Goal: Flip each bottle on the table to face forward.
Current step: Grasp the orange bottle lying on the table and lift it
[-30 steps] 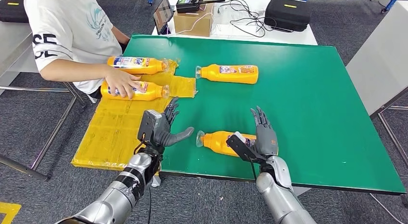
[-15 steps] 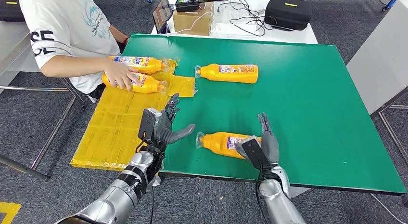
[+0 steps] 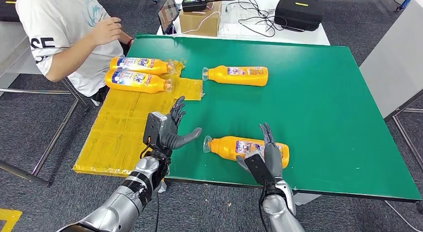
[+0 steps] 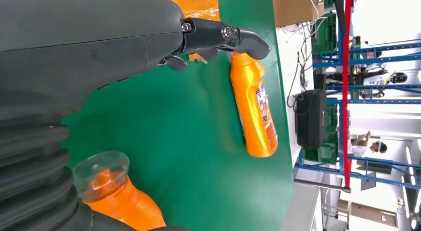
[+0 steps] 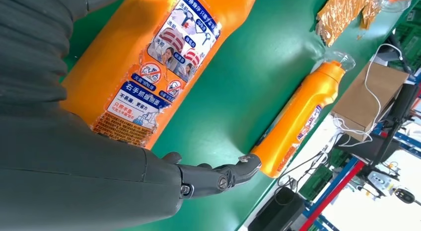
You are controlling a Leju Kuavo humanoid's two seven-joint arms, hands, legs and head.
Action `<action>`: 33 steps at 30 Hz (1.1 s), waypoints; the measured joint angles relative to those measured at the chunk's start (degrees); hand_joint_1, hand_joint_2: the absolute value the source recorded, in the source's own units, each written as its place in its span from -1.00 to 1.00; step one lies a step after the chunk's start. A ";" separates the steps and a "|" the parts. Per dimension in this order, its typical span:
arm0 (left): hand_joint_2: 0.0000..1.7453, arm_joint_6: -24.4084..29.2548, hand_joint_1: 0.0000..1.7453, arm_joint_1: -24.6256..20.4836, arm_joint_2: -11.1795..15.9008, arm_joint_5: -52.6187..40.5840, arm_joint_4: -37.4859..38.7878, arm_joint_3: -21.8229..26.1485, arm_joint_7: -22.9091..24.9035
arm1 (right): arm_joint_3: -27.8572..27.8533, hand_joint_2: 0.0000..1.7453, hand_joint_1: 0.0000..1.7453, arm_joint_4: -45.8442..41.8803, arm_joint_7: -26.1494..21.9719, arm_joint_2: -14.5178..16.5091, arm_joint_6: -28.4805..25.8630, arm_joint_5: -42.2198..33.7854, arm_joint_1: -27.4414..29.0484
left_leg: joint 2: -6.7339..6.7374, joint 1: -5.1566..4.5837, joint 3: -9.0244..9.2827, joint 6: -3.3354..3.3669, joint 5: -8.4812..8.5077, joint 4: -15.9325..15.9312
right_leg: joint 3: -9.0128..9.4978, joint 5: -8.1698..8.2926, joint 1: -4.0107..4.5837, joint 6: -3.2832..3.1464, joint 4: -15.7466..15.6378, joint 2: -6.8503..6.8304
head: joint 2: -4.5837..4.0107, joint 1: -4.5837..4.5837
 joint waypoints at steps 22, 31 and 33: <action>1.00 -1.92 -1.00 0.22 0.07 0.35 -0.01 0.05 1.12 | 2.41 1.00 -1.00 0.30 17.25 -5.04 -2.03 24.05 0.23 | -0.01 0.00 -0.02 0.00 0.00 0.00 | 0.01 0.00 -0.01 0.00 0.00 -0.01 | -0.01 -0.01; 1.00 -5.58 -1.00 0.55 0.20 0.35 -0.11 0.13 2.22 | 7.55 1.00 0.95 7.45 23.18 -8.65 7.93 32.86 -7.61 | 0.13 -0.01 0.17 0.03 0.01 0.00 | 0.12 0.10 -0.01 -0.02 -0.04 0.07 | -0.01 0.01; 1.00 -6.52 -1.00 0.54 0.26 0.34 -0.11 0.14 2.28 | 8.70 1.00 1.00 9.86 22.35 -9.03 11.92 32.19 -10.24 | 0.32 -0.01 0.31 0.03 0.00 0.00 | 0.19 0.18 0.00 -0.08 -0.06 0.21 | -0.01 0.01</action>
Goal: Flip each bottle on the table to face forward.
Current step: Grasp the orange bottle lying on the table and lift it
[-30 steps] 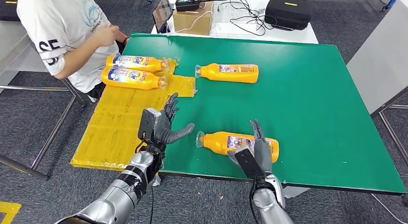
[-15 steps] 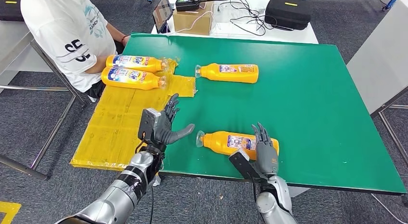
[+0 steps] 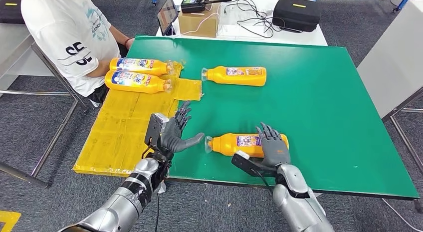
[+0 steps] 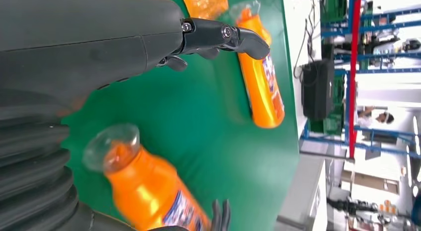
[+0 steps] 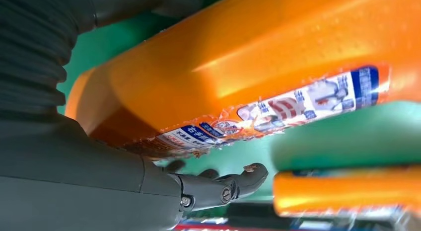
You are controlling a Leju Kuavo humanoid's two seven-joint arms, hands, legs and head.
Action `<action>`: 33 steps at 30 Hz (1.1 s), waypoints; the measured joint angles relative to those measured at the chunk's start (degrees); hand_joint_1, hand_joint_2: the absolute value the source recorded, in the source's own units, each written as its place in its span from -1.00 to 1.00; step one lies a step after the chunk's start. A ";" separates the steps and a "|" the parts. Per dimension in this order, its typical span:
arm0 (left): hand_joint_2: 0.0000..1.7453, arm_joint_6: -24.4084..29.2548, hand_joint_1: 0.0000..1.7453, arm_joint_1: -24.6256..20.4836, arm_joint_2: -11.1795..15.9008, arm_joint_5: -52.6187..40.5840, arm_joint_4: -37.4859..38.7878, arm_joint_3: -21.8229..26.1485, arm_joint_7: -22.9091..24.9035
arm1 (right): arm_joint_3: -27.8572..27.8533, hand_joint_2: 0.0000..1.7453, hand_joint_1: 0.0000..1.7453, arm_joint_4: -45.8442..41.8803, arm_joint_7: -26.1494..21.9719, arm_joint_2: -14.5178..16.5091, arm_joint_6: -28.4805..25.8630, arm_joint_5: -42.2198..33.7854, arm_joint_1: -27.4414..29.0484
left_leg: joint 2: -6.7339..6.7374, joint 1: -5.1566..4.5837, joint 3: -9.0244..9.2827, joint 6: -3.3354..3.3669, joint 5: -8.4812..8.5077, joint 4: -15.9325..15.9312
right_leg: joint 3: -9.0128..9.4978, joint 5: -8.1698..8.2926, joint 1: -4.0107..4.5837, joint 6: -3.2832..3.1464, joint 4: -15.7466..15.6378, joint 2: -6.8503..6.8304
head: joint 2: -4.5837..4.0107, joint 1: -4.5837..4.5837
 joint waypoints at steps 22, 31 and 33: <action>1.00 5.41 -1.00 -1.37 0.84 -2.88 0.98 0.57 -1.14 | 2.70 1.00 1.00 11.12 -11.54 0.60 -1.23 -18.73 -8.92 | 0.40 0.03 0.62 -0.02 0.03 -0.01 | 0.46 0.24 0.07 -0.08 -0.02 0.48 | 0.01 0.01; 1.00 10.90 -1.00 -2.08 0.57 -4.39 0.98 0.50 -1.26 | -0.47 1.00 1.00 8.30 -14.70 6.76 -15.45 -20.78 -4.86 | 0.35 0.09 -0.14 -0.04 0.17 -0.01 | -0.21 0.24 0.12 -0.07 0.06 0.45 | 0.00 -0.01; 1.00 10.84 -1.00 -2.15 0.54 -4.38 0.97 0.45 -1.21 | -0.85 1.00 1.00 8.14 -16.34 7.52 -16.09 -22.42 -4.62 | 0.35 0.08 -0.26 -0.03 0.17 -0.01 | -0.30 0.24 0.11 -0.07 0.06 0.44 | 0.00 0.01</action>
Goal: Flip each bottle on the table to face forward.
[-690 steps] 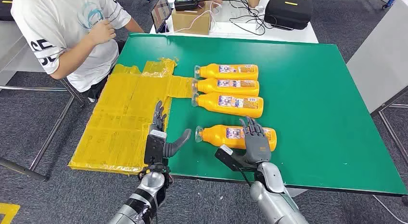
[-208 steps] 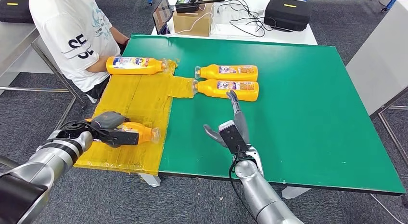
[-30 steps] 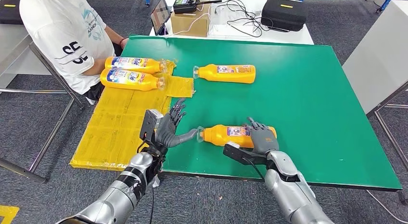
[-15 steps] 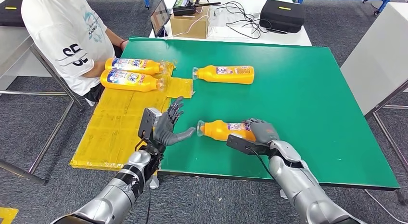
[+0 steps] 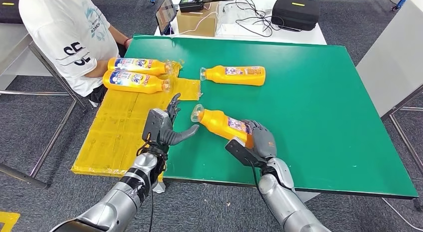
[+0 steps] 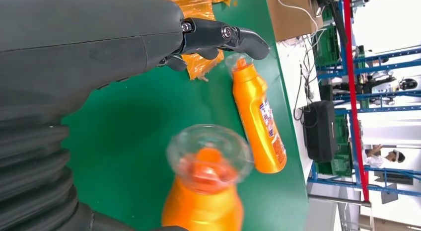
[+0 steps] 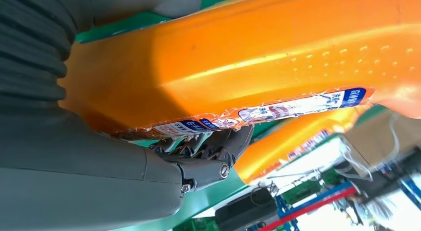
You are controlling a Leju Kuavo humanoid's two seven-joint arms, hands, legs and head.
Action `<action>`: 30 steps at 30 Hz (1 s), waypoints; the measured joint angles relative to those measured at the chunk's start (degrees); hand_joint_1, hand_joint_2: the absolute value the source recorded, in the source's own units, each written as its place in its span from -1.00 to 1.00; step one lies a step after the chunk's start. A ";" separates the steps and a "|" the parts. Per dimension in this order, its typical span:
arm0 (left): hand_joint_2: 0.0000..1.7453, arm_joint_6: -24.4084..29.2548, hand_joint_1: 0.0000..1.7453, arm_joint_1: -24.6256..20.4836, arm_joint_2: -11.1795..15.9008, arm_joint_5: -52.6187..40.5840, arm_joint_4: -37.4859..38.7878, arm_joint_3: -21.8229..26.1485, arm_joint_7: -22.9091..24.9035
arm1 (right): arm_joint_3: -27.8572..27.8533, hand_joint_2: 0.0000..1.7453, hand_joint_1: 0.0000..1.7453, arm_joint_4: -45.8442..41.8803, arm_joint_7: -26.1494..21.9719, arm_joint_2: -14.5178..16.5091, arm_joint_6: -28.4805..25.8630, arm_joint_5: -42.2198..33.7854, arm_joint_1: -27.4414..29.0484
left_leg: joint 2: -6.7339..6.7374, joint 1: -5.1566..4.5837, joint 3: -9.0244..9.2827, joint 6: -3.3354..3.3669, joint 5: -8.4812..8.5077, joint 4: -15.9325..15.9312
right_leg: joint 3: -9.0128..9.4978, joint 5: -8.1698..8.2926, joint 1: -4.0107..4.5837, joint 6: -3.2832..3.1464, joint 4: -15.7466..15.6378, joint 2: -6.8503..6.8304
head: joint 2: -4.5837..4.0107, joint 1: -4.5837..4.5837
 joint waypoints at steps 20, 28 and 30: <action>1.00 -14.09 -1.00 -2.51 -2.54 7.46 -0.16 -2.29 6.03 | 0.13 1.00 1.00 3.06 -7.68 10.80 -2.51 -8.34 -3.52 | 0.00 -0.01 -0.32 0.00 0.00 0.01 | -0.34 0.00 -0.01 0.00 -0.01 -0.01 | 0.01 -0.01; 1.00 -16.24 -1.00 -2.87 -2.88 10.39 -1.38 -3.91 7.63 | 2.22 1.00 1.00 6.30 -7.72 12.80 -1.54 -8.74 -4.37 | -0.01 -0.01 -0.37 0.00 0.00 0.00 | -0.40 0.00 -0.01 0.00 -0.01 -0.02 | 0.01 -0.02; 1.00 -16.03 -1.00 -2.86 -2.88 10.43 -1.49 -4.03 7.70 | 2.73 1.00 1.00 6.92 -7.65 13.06 -1.56 -8.62 -4.51 | -0.03 -0.01 -0.38 0.00 0.00 0.00 | -0.40 0.00 -0.01 0.00 -0.01 -0.03 | 0.01 -0.02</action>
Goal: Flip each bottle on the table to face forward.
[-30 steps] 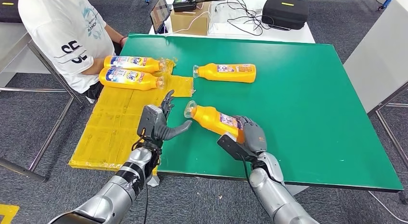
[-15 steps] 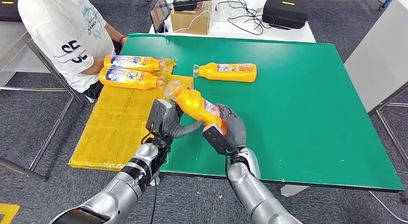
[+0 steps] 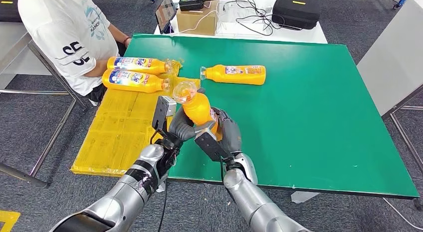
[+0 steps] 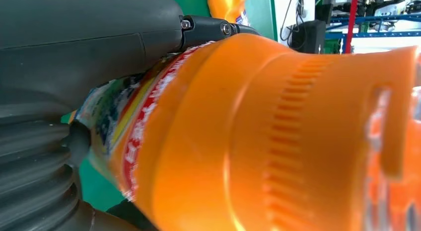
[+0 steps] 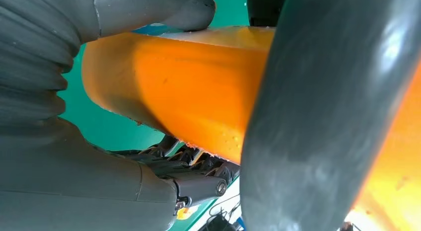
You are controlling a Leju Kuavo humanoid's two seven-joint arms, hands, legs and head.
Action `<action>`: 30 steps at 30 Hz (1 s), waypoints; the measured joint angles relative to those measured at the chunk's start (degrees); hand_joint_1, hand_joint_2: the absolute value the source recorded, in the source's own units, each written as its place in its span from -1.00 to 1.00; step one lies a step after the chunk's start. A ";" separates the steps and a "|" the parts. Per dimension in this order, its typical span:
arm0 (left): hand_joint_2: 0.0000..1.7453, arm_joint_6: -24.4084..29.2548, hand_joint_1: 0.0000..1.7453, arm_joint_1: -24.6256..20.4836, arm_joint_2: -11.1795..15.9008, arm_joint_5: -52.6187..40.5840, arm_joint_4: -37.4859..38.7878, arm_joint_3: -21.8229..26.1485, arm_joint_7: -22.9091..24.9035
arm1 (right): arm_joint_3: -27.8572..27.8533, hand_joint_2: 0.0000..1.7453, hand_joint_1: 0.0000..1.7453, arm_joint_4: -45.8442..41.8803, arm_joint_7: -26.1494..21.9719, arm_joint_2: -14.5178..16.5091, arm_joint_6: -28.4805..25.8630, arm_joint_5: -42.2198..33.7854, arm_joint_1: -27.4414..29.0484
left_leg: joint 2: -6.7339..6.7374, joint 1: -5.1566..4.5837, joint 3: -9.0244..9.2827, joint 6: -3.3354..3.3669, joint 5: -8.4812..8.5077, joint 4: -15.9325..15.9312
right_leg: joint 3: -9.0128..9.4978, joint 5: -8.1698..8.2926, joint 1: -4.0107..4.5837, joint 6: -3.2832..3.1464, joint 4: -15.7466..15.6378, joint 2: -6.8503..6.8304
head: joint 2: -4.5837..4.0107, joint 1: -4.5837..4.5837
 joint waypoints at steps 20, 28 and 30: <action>1.00 6.16 1.00 1.00 0.05 1.12 -0.02 -0.73 -2.99 | 7.09 1.00 1.00 2.49 1.84 1.10 0.60 -6.95 -0.74 | 0.01 0.00 -0.03 0.00 0.00 0.00 | -0.02 0.00 0.00 0.00 0.00 0.00 | -0.01 0.02; 1.00 7.09 1.00 1.10 0.08 1.80 -0.35 -0.69 -3.47 | 7.99 1.00 -1.00 2.98 1.72 1.15 0.33 -7.24 -0.73 | 0.00 0.00 -0.03 0.00 0.00 0.00 | -0.03 0.00 0.00 0.00 0.01 0.00 | 0.01 0.01; 1.00 8.69 1.00 1.14 0.04 2.23 -1.04 -0.69 -4.07 | 8.06 1.00 -1.00 3.05 1.33 1.26 -0.09 -7.69 -0.69 | 0.01 0.00 -0.03 0.00 0.00 0.00 | -0.04 0.00 0.00 0.00 0.01 0.00 | 0.01 0.01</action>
